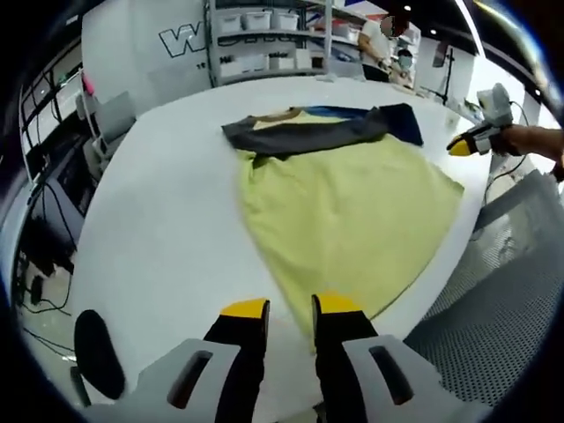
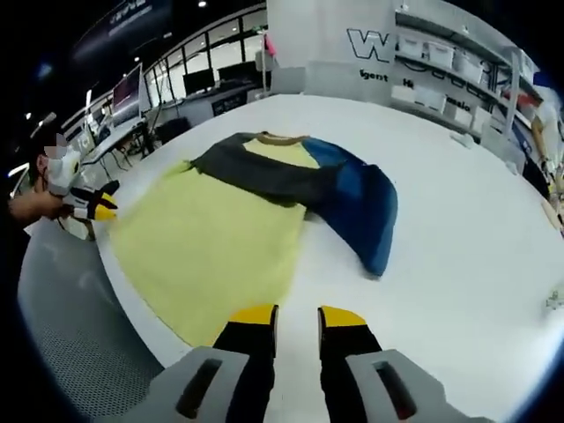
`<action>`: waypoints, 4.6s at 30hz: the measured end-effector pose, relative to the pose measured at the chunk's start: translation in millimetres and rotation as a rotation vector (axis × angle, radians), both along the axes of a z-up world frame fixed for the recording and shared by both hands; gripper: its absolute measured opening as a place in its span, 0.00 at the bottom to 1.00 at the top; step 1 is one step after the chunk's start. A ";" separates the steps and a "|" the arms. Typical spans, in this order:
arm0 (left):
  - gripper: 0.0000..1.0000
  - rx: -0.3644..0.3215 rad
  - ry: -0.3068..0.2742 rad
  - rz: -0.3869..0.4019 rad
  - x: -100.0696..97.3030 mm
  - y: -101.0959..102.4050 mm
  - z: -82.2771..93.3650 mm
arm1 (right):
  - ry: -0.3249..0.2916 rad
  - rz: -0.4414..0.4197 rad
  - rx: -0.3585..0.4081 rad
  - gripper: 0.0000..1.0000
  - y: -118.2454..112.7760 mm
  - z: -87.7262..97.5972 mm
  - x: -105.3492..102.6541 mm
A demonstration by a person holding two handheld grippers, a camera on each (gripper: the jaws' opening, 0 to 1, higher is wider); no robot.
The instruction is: Fold the garment on the visible template until the final outline fits inside the template.
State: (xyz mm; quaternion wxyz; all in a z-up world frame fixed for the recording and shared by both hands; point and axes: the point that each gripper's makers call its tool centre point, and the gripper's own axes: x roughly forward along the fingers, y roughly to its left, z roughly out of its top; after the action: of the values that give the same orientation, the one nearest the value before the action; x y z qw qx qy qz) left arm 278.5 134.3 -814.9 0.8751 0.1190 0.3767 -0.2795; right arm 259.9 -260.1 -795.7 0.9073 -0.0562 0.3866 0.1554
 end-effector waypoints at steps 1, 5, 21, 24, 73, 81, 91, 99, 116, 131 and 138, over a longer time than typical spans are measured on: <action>0.29 0.000 -0.001 -0.002 0.4 -0.6 0.4 | -0.004 0.007 -0.007 0.15 -0.5 1.2 3.0; 0.36 -0.010 0.000 -0.012 2.6 -3.3 3.2 | -0.032 0.028 -0.032 0.16 -4.0 11.7 20.7; 0.52 -0.138 -0.056 -0.038 12.7 -16.7 32.7 | -0.142 0.104 -0.130 0.22 -19.2 46.7 89.5; 0.54 -0.148 -0.054 -0.042 12.3 -16.8 34.4 | -0.144 0.122 -0.147 0.22 -20.5 47.4 98.5; 0.67 -0.172 -0.058 -0.116 0.3 -23.4 34.4 | -0.156 0.316 -0.268 0.00 -1.8 83.7 159.6; 0.67 -0.173 -0.061 -0.109 -1.1 -17.5 35.7 | -0.252 0.339 -0.212 0.00 22.1 117.4 173.6; 0.67 -0.169 -0.071 -0.088 -0.7 -8.4 37.5 | -0.301 0.412 -0.176 0.00 63.6 131.9 186.1; 0.68 -0.165 -0.078 -0.091 0.7 -5.2 40.2 | -0.333 0.455 -0.151 0.00 87.8 142.3 196.9; 0.69 -0.152 -0.075 -0.085 2.7 -0.1 40.8 | -0.362 0.564 -0.051 0.00 140.4 139.6 208.4; 0.69 -0.146 -0.070 -0.070 2.6 5.1 38.9 | -0.406 0.599 0.059 0.00 189.5 151.5 224.0; 0.69 -0.131 -0.066 -0.071 3.1 10.0 37.2 | -0.406 0.593 0.090 0.00 206.2 147.8 232.3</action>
State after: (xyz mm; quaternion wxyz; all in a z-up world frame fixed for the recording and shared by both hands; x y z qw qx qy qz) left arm 281.5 144.3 -777.7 0.8825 0.0839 0.3238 -0.3305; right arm 492.2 -53.9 -647.9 0.8827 -0.1554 0.1583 0.4143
